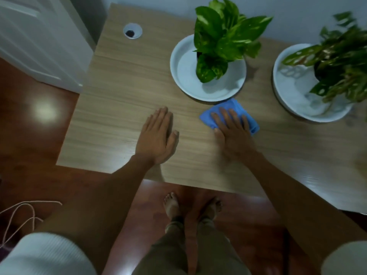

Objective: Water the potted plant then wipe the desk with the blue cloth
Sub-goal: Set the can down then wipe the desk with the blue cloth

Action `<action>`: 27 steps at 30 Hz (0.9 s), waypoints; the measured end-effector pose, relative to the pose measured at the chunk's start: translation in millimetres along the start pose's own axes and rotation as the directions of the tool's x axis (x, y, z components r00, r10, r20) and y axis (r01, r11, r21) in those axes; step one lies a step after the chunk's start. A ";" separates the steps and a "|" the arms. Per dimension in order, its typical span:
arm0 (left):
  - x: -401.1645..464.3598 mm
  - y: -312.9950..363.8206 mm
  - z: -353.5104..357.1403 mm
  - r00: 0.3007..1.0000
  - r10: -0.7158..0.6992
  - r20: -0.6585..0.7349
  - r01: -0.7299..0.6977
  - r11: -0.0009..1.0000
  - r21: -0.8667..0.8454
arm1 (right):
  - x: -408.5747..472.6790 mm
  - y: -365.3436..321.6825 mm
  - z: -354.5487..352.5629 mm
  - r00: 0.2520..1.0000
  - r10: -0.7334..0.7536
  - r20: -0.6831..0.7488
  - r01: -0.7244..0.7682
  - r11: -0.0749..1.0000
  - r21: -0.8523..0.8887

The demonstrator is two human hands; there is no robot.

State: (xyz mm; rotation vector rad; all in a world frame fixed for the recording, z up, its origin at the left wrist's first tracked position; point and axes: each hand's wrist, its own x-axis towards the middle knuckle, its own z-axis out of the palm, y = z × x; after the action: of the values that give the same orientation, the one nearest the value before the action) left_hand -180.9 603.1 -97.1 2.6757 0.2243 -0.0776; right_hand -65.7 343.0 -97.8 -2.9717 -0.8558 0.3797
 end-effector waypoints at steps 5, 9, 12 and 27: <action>15.4 39.2 15.2 1.000 -0.001 0.013 0.001 1.000 -0.004 | 28.7 18.4 -5.9 0.922 0.378 -0.082 -0.365 0.921 0.135; 8.8 45.6 17.6 0.991 -0.131 -0.039 0.131 0.991 -0.019 | 15.5 -37.6 6.5 0.905 0.423 -0.038 -0.398 0.876 0.272; 2.1 29.3 14.4 0.975 -0.208 -0.075 0.211 0.977 0.035 | 2.0 -90.3 11.9 0.971 0.234 -0.056 -0.215 0.950 0.227; -24.2 -31.8 19.7 0.949 -0.257 -0.180 0.280 0.953 0.117 | 4.0 -55.7 14.8 0.959 -0.276 -0.060 0.278 0.961 0.016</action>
State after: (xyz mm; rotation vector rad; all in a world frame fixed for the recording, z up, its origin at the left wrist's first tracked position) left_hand -210.5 618.9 -126.3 2.7768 0.6606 0.0433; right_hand -95.0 391.7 -107.9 -2.7689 -1.2293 0.2881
